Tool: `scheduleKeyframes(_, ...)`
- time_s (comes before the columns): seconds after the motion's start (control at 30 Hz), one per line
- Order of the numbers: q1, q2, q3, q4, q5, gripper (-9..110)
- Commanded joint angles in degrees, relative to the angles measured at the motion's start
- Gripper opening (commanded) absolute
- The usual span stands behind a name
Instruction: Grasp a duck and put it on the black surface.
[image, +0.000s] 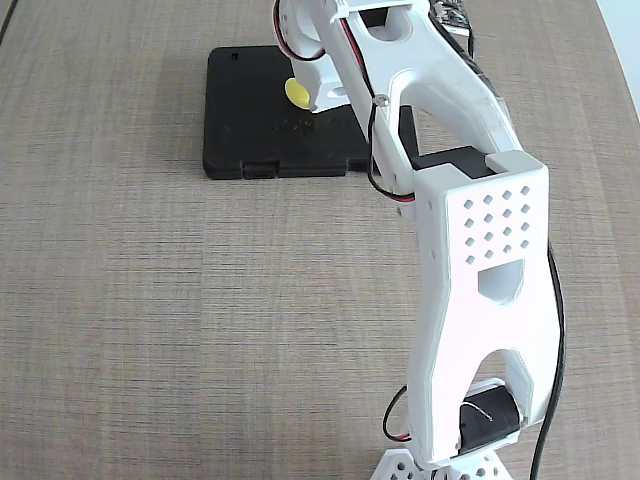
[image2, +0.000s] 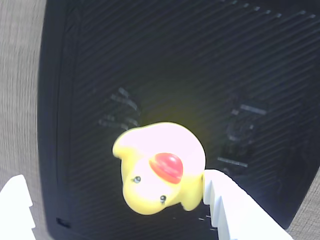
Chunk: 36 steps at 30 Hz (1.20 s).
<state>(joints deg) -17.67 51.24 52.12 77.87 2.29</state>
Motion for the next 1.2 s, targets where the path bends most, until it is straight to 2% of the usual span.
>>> scheduleKeyframes(0.0, 2.29, 22.32, -0.79, 1.05, 0.44, 36)
scheduleKeyframes(0.27, 8.44, 53.7, 18.54, 6.33, 0.44, 36)
scheduleKeyframes(0.57, 23.29, 93.96, 56.25, 5.71, -0.35, 36)
scheduleKeyframes(0.7, 23.47, 107.58, 71.54, 5.71, -0.09, 35)
scheduleKeyframes(0.83, 22.94, 115.66, 82.53, 5.62, -0.35, 26)
scheduleKeyframes(1.07, 22.24, 116.72, 84.2, 5.19, -0.44, -2)
scheduleKeyframes(1.17, 22.24, 117.42, 85.87, 4.39, -0.44, 1)
